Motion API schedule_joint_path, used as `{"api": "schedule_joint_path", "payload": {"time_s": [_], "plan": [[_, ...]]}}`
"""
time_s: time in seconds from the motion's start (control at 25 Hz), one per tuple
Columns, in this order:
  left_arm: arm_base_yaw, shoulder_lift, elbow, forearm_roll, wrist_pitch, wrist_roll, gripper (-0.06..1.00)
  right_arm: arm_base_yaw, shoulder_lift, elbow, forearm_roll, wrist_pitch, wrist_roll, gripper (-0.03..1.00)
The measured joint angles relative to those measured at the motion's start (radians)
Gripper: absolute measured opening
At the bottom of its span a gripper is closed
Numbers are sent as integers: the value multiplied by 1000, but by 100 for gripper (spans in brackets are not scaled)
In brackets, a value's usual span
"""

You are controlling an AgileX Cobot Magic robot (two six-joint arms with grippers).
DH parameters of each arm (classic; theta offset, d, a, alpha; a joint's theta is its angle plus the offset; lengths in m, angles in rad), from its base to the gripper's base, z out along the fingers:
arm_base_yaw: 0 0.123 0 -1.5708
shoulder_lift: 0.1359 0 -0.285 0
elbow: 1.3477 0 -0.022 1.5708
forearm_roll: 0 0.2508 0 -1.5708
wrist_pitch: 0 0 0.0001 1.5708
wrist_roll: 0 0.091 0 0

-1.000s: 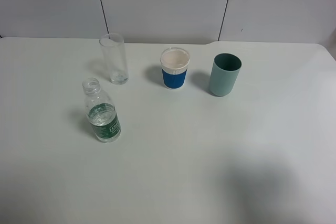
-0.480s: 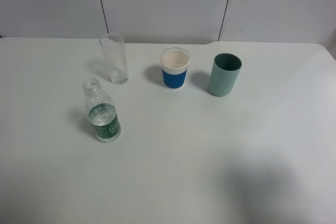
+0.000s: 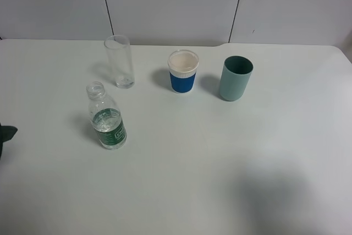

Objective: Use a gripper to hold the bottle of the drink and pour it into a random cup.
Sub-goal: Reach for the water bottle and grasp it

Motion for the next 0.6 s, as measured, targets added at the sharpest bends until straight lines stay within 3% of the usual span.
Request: {"api": "schedule_joint_path", "payload": {"time_s": [0.16, 0.28, 0.6], "plan": [[0, 14, 60, 77, -15, 9, 100, 0, 0, 0, 0, 0, 0, 74], [0, 14, 82, 90, -47, 9, 100, 0, 0, 0, 0, 0, 0, 74], [0, 51, 85, -78, -131, 9, 100, 0, 0, 0, 0, 0, 0, 74]]}}
